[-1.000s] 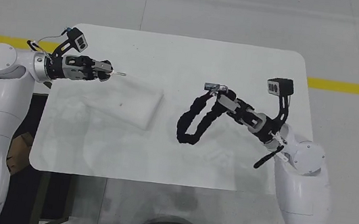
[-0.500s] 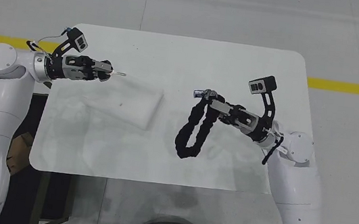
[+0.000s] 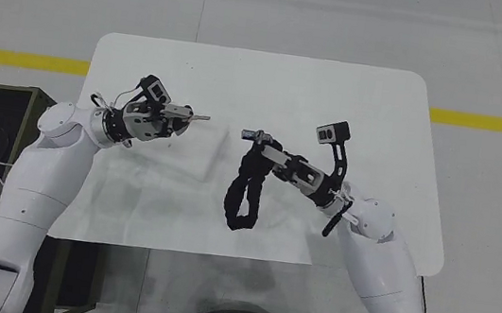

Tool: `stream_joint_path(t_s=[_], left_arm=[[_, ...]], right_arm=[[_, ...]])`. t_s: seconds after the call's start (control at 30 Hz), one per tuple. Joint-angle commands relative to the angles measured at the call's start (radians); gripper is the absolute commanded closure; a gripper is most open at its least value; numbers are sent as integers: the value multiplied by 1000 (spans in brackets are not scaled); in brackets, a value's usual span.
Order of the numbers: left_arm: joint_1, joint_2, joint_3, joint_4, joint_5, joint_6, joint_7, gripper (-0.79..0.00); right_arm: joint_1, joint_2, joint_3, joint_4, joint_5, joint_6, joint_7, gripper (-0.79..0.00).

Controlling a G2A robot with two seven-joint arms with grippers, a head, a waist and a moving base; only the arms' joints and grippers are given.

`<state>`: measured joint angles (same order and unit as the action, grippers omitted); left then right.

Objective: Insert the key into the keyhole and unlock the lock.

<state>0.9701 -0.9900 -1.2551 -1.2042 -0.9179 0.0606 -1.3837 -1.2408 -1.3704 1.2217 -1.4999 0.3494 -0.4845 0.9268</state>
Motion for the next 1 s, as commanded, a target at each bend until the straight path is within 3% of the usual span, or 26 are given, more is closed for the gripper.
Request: stream_joint_path(t_s=[0.0,0.23,0.27,0.37,0.63,0.97], left_arm=[[-1,0,-2,0,5,-2,0,0],[-1,0,-2,0,5,-2,0,0],[25,0,-3,-18,10,-15,17,0],[93,2,-29,-117,83,-91,114,0],[180,2,-104,-233,224,-341,243,0],[211,-2,-134,-263,303,-384,236,0]], right_arm=[[2,0,2,-2,-25,-6,-9,0],[2,0,2,-2,-25,-6,-9,0],[-28,2,4,-19,-36,-11,-21,0],[-84,6,11,-108,-165,11,-89,0],[-76,0,-16,-126,-197,50,-148,0],[-67,-2,-26,-129,-261,73,-190,0]])
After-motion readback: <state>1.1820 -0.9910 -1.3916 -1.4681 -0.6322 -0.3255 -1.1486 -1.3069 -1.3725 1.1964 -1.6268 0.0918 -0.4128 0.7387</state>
